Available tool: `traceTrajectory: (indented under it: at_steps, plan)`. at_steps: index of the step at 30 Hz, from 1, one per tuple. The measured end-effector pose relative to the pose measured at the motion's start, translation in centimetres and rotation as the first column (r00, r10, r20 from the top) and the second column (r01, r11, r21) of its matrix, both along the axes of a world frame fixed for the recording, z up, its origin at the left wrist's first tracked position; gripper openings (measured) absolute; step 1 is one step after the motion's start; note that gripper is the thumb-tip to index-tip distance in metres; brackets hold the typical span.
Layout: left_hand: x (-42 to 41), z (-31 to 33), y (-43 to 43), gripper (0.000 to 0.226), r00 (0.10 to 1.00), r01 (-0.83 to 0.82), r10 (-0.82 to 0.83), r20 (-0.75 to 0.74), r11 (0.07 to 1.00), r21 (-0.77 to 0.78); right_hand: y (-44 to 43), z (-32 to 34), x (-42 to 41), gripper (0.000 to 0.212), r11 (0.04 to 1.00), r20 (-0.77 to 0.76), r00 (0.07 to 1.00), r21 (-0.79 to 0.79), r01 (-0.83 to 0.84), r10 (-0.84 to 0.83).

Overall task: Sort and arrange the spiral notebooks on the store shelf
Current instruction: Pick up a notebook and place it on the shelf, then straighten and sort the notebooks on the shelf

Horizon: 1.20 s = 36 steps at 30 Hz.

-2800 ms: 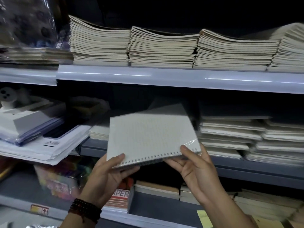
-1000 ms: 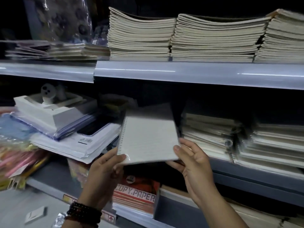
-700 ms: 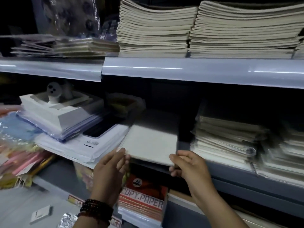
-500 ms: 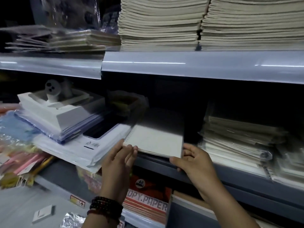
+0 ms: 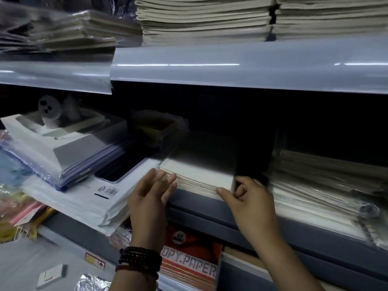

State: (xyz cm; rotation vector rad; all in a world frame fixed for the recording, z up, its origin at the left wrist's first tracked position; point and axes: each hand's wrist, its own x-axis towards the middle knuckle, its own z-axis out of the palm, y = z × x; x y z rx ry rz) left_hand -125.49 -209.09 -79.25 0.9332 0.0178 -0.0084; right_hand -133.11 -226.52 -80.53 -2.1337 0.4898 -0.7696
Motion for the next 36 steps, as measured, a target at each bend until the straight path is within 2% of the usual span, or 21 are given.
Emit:
traceTrajectory:
  at_steps: [3,6,10,12,15,20,25,30,36]
  plan:
    - [-0.5,0.0,0.0,0.026,0.998,-0.064,0.064,0.005,0.991,0.118,0.3,0.0,-0.4,0.044,1.000,-0.008,1.000,-0.005,0.006,-0.006]
    - [-1.6,-0.3,-0.4,0.023,0.995,-0.087,0.074,0.067,0.971,0.221,0.5,0.3,-1.5,0.042,0.998,0.054,0.998,0.059,-0.026,0.023]
    - [-4.0,0.1,-1.0,0.021,0.972,-0.005,-0.079,0.223,0.936,0.352,0.6,0.8,-4.3,0.037,0.962,0.185,0.977,0.231,-0.148,0.106]
    - [-5.3,0.3,-1.7,0.022,0.957,0.056,-0.156,0.246,0.927,0.371,0.1,0.8,-6.0,0.035,0.950,0.208,0.973,0.273,-0.155,0.099]
    - [-7.1,0.3,-3.3,0.029,0.943,0.138,-0.232,0.240,0.926,0.352,-1.3,0.8,-8.3,0.029,0.951,0.236,0.971,0.286,-0.114,0.046]
    - [-8.5,0.2,-6.4,0.022,0.886,0.228,-0.357,0.297,0.892,0.391,-4.2,1.3,-10.8,0.018,0.962,0.221,0.975,0.266,-0.059,-0.001]
    - [-9.0,-0.3,-9.8,0.027,0.833,0.258,-0.460,0.309,0.815,0.519,-6.7,1.1,-11.8,0.017,0.975,0.200,0.979,0.222,-0.003,-0.042]
    - [-8.6,-1.3,-11.7,0.035,0.780,0.101,-0.500,0.378,0.696,0.711,-8.4,0.6,-12.2,0.024,0.998,0.101,0.995,0.059,0.004,-0.010]
    - [-8.7,-1.1,-12.2,0.031,0.679,-0.152,-0.501,0.537,0.619,0.771,-9.8,1.2,-12.5,0.020,1.000,0.099,0.995,-0.004,-0.009,0.009]
